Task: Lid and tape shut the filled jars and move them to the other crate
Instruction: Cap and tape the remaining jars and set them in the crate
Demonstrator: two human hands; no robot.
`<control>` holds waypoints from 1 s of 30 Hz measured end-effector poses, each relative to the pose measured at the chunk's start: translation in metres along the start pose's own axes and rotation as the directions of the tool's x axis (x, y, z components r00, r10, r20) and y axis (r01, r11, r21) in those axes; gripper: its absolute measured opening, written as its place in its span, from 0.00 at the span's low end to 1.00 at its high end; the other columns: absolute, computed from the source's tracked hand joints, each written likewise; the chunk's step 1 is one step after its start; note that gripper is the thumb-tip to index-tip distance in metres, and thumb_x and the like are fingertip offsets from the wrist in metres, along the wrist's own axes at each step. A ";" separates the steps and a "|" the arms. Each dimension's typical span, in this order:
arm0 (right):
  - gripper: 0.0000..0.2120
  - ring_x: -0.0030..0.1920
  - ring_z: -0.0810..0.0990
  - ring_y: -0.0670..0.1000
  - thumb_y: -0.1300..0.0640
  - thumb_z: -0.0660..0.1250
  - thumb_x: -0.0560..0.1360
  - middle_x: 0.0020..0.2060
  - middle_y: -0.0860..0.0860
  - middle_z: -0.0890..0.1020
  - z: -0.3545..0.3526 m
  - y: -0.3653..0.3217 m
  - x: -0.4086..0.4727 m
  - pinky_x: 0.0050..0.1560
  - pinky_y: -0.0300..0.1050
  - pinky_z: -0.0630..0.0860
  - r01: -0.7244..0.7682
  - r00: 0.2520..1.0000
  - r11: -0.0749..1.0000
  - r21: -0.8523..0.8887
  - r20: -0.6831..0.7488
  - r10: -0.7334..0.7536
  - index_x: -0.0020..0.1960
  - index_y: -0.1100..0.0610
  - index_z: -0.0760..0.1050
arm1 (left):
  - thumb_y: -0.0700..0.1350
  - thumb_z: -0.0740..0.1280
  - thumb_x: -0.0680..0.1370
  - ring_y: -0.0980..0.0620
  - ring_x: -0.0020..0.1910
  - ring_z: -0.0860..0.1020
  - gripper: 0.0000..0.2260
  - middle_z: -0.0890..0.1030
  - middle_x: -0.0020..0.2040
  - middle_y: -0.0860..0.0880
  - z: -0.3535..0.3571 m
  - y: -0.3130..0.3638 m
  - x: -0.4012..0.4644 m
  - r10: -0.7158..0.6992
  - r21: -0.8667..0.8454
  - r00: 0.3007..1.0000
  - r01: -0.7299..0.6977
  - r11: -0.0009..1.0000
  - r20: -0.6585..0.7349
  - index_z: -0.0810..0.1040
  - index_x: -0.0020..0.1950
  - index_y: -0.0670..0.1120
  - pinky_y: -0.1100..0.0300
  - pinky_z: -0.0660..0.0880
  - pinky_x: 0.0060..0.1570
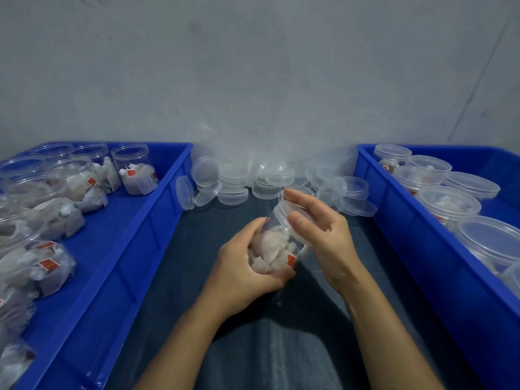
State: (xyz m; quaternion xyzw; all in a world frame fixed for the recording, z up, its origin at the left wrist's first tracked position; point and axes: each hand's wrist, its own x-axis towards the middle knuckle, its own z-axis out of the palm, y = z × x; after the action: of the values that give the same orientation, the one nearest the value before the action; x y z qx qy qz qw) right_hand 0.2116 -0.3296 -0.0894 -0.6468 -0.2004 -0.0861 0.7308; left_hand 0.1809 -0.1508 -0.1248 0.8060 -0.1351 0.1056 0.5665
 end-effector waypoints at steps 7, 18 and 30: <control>0.19 0.65 0.79 0.50 0.47 0.69 0.77 0.61 0.43 0.80 -0.004 0.009 -0.003 0.64 0.45 0.75 0.209 0.977 0.843 -0.496 0.076 -0.198 0.69 0.44 0.78 | 0.61 0.82 0.63 0.65 0.64 0.75 0.45 0.74 0.65 0.68 -0.004 -0.013 0.000 0.142 0.350 0.987 -0.106 0.931 -0.078 0.68 0.78 0.63 0.60 0.77 0.60; 0.20 0.58 0.78 0.48 0.43 0.57 0.81 0.58 0.44 0.77 0.000 0.010 -0.004 0.56 0.54 0.77 0.214 0.970 0.677 -0.704 0.069 -0.235 0.65 0.51 0.76 | 0.67 0.78 0.66 0.55 0.65 0.77 0.45 0.78 0.69 0.59 0.006 -0.020 0.002 0.287 0.557 0.953 -0.185 0.810 -0.101 0.69 0.79 0.54 0.50 0.75 0.59; 0.23 0.61 0.76 0.43 0.38 0.56 0.81 0.62 0.40 0.74 0.008 0.008 -0.007 0.62 0.47 0.74 0.137 0.989 0.696 -0.704 0.053 -0.140 0.71 0.45 0.73 | 0.61 0.81 0.65 0.54 0.67 0.73 0.44 0.74 0.70 0.59 -0.001 -0.024 0.007 0.327 0.651 0.936 -0.169 0.740 -0.129 0.69 0.78 0.56 0.58 0.66 0.56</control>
State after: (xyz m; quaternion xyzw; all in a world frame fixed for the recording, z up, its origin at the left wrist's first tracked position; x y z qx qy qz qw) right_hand 0.2069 -0.3219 -0.0994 -0.8598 -0.1988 -0.2123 0.4197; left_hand 0.1954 -0.1429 -0.1431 0.9048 -0.1307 0.3142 0.2560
